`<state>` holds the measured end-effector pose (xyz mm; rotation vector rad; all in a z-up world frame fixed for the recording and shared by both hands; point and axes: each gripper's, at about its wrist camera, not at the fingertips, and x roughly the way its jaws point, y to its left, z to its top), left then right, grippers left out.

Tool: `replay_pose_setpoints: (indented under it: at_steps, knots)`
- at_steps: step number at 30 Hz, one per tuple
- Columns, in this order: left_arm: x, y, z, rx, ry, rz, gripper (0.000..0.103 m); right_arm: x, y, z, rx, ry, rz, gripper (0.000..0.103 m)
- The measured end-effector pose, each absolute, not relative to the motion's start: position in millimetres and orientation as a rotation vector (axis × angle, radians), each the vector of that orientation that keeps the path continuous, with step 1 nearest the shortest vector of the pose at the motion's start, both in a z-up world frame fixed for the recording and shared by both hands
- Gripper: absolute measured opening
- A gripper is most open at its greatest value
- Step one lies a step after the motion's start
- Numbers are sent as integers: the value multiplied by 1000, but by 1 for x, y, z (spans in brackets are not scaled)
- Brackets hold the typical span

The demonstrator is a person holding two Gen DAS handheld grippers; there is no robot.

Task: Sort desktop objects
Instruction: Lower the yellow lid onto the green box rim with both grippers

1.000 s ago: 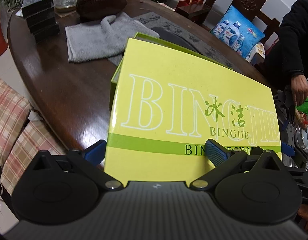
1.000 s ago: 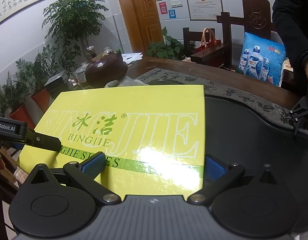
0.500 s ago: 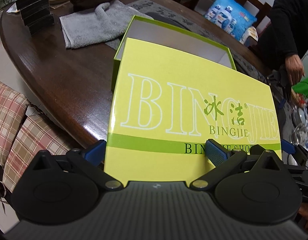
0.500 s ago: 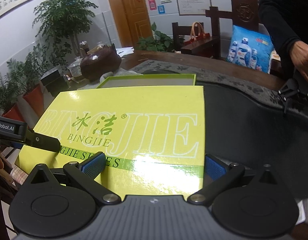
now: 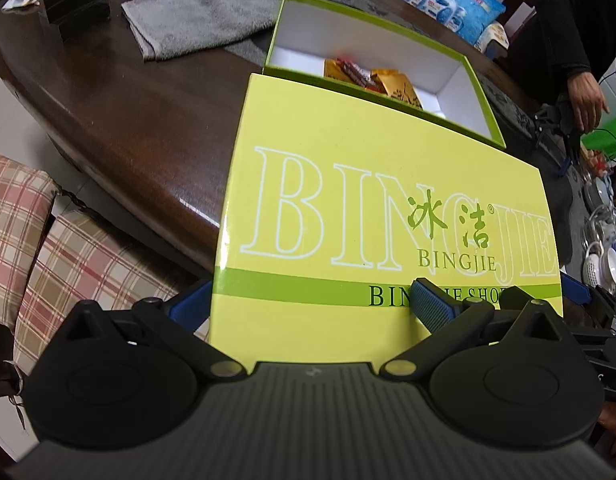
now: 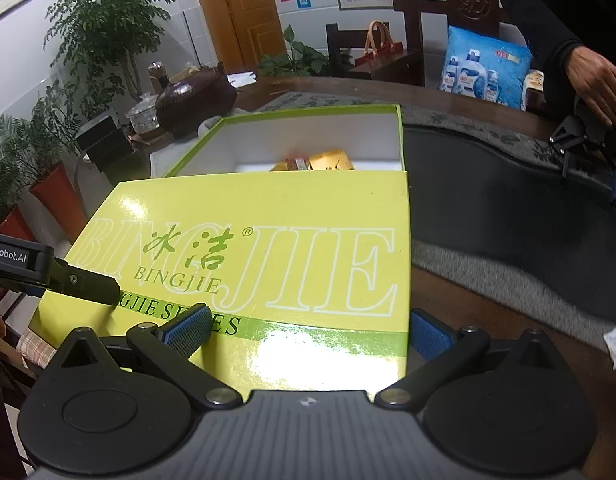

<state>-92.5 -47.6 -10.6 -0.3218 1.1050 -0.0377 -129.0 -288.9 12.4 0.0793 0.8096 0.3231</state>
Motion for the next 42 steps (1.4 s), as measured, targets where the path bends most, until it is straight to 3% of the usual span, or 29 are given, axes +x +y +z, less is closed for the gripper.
replay_pose_setpoints:
  at_steps: [42]
  knots:
    - [-83,-37,-26,-363,1163,-50,103,-120,-282,4,52,876,314,103]
